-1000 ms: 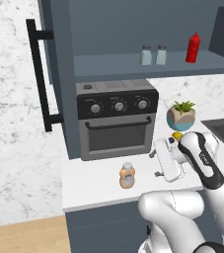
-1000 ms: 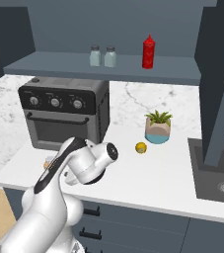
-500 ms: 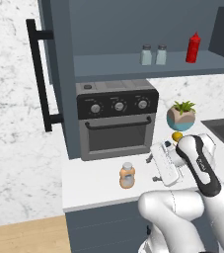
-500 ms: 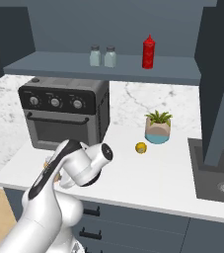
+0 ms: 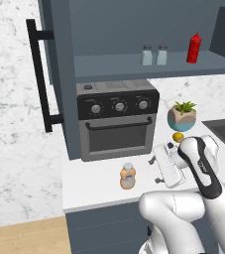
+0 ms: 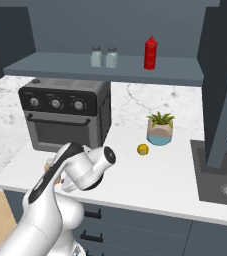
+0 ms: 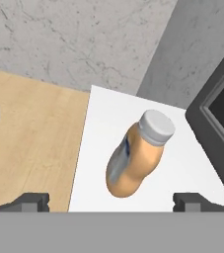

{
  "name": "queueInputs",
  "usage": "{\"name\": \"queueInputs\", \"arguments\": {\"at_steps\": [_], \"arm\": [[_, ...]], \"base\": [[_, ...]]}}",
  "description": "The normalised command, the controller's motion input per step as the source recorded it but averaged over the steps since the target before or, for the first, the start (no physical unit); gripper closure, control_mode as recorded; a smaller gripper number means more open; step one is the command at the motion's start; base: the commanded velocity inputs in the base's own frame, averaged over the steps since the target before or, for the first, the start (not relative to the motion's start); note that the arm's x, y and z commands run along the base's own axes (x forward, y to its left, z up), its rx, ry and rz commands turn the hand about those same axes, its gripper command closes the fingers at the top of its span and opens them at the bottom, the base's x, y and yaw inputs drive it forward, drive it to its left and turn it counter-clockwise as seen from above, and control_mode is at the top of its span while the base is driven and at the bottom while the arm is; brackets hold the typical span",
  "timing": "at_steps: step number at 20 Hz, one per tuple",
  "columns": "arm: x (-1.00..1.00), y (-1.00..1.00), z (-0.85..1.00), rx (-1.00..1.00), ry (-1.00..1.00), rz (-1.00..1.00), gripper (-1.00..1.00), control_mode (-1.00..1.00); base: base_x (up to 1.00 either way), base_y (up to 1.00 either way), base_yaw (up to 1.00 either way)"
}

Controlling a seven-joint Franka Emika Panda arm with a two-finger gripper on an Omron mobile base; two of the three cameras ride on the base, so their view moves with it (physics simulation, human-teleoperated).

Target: Put the shaker and condiment bottle from the counter next to their counterparts in the cabinet.

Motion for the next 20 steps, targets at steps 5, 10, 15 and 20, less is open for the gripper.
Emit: {"name": "queueInputs", "arguments": {"at_steps": [5, 10, 15, 20], "arm": [[0.02, 0.12, -0.30, 0.00, 0.01, -0.01, -1.00, -1.00], [0.00, 0.33, -0.31, 0.00, 0.02, 0.00, -1.00, -1.00], [0.00, 0.34, -0.23, 0.00, 0.00, 0.00, -1.00, -1.00], [0.00, 0.34, -0.26, 0.00, 0.00, -0.01, -1.00, -1.00]], "base": [[0.00, 0.00, 0.00], [0.00, 0.00, 0.00], [0.00, 0.00, 0.00], [0.00, 0.00, 0.00]]}}
